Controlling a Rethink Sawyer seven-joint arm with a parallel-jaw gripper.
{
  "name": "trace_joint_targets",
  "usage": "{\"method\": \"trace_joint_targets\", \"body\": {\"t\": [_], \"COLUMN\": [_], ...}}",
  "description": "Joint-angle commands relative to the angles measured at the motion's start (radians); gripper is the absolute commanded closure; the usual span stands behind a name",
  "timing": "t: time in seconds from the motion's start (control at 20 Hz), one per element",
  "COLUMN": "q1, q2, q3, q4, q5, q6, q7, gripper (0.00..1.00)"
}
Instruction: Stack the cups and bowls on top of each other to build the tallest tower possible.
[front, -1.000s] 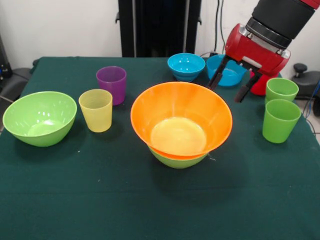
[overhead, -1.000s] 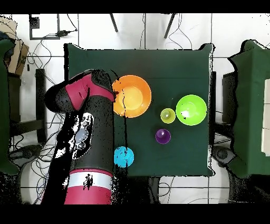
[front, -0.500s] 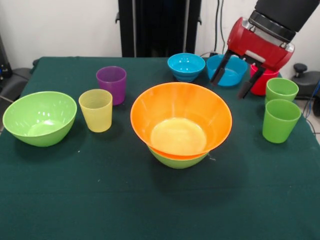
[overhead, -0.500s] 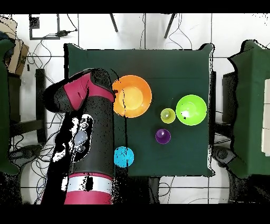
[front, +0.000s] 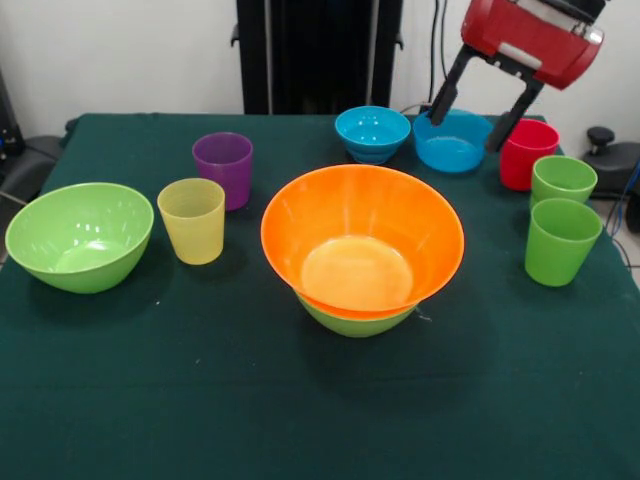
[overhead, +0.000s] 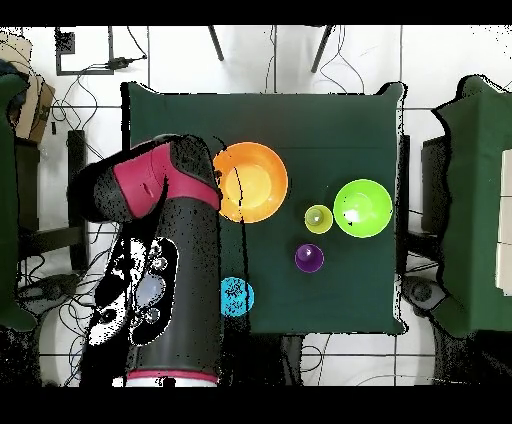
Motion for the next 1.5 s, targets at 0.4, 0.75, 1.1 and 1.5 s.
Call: {"method": "trace_joint_targets", "body": {"t": [0.4, 0.75, 1.1, 1.5], "q1": [-0.044, -0.062, -0.168, -0.332], "q2": [-0.095, -0.139, -0.206, -0.316], "q3": [0.115, 0.167, 0.260, 0.303], "q4": [0.320, 0.442, 0.573, 0.712], "q5": [-0.017, -0.037, -0.066, -0.107], "q6": [-0.199, -0.317, -0.389, -0.420], "q7": [-0.076, -0.120, -0.212, -0.252], "gripper": [0.00, 0.00, 0.00, 0.00]}}
